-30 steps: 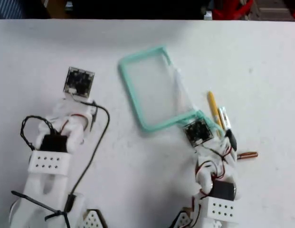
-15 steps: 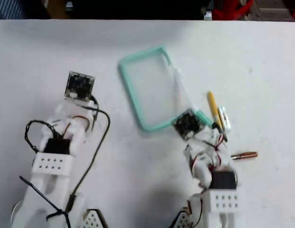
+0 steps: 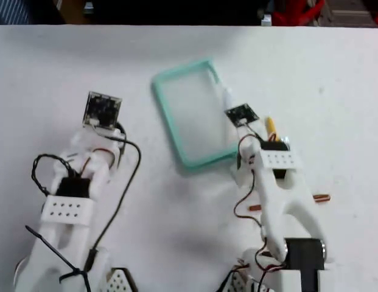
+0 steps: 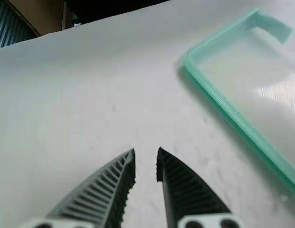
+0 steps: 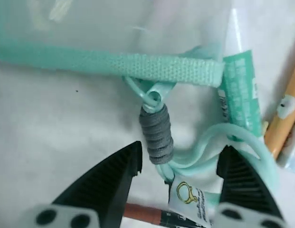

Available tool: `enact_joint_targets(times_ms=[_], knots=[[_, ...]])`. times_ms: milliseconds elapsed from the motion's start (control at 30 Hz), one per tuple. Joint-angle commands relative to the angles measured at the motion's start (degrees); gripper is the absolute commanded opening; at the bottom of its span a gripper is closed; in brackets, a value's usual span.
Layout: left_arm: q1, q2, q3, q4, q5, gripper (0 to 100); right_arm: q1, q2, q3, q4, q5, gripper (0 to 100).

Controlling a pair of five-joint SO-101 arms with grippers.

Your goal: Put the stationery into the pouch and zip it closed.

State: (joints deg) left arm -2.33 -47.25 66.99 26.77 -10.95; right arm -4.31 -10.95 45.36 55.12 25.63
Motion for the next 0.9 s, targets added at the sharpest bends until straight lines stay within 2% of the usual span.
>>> enact_joint_targets(times_ms=[0, 100, 233, 333, 433, 500, 633, 867], knots=[[-0.4, -0.1, -0.3, -1.7, 0.3, 10, -0.5, -0.2, -3.2, 0.0, -0.3, 25.9], [-0.4, -0.1, -0.3, -1.8, 0.3, 10, -2.0, -2.4, -2.2, -0.3, -0.3, 25.9], [-0.4, -0.1, -0.3, -1.8, 0.3, 10, -4.6, -2.2, 0.3, -5.8, -0.1, 25.8], [-0.4, -0.1, -0.3, -1.7, 0.3, 10, -4.1, 0.9, 0.4, -9.6, -0.1, 25.8], [-0.3, -0.1, -0.3, -1.6, 0.3, 10, -3.0, 4.3, -2.3, -7.9, -0.1, 25.3], [-0.3, -0.1, -0.3, -1.6, 0.3, 10, -3.0, 6.3, -4.3, -6.2, -0.1, 20.7], [-0.3, -0.1, -0.3, -1.5, 0.3, 10, -3.0, 8.1, -5.5, -5.5, -0.1, 1.8], [0.0, -0.2, 0.9, -2.6, 0.6, 10, -2.3, 1.5, -6.8, -1.1, -0.1, 1.9]])
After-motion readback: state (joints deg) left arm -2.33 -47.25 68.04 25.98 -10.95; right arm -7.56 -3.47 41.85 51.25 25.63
